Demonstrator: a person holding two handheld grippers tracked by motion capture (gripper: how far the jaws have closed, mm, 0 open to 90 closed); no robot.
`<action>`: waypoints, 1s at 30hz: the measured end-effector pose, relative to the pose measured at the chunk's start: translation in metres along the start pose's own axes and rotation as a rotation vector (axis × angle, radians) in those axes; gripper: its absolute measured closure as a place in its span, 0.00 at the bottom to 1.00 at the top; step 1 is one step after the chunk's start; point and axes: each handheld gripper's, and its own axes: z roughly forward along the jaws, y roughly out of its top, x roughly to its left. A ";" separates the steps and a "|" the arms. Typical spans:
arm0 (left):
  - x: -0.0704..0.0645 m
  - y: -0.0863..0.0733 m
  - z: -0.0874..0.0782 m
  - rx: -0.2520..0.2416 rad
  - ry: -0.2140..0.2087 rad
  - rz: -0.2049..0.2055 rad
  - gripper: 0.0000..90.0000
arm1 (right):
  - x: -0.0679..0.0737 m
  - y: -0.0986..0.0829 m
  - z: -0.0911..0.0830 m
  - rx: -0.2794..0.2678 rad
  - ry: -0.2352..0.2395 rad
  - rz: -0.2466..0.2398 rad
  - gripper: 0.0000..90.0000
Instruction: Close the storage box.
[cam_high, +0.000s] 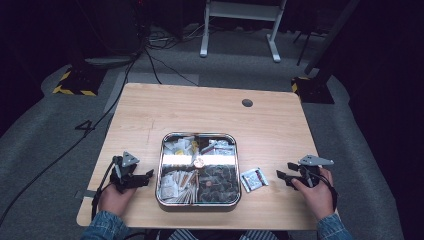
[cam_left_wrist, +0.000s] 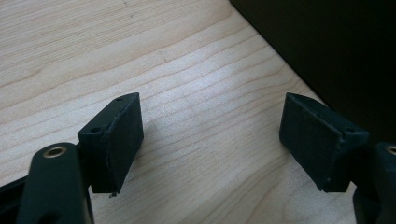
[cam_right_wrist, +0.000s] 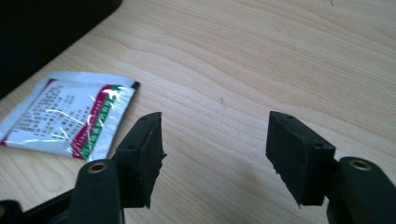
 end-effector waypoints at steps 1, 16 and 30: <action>0.000 0.000 0.000 0.000 -0.001 0.000 0.25 | -0.001 -0.002 0.000 0.003 -0.007 -0.001 0.41; 0.000 0.000 0.000 0.003 -0.003 0.001 0.24 | -0.002 -0.011 0.006 0.010 -0.043 -0.037 0.36; 0.000 0.000 0.000 0.000 -0.001 -0.001 0.24 | -0.004 -0.015 0.016 0.045 -0.074 0.003 0.03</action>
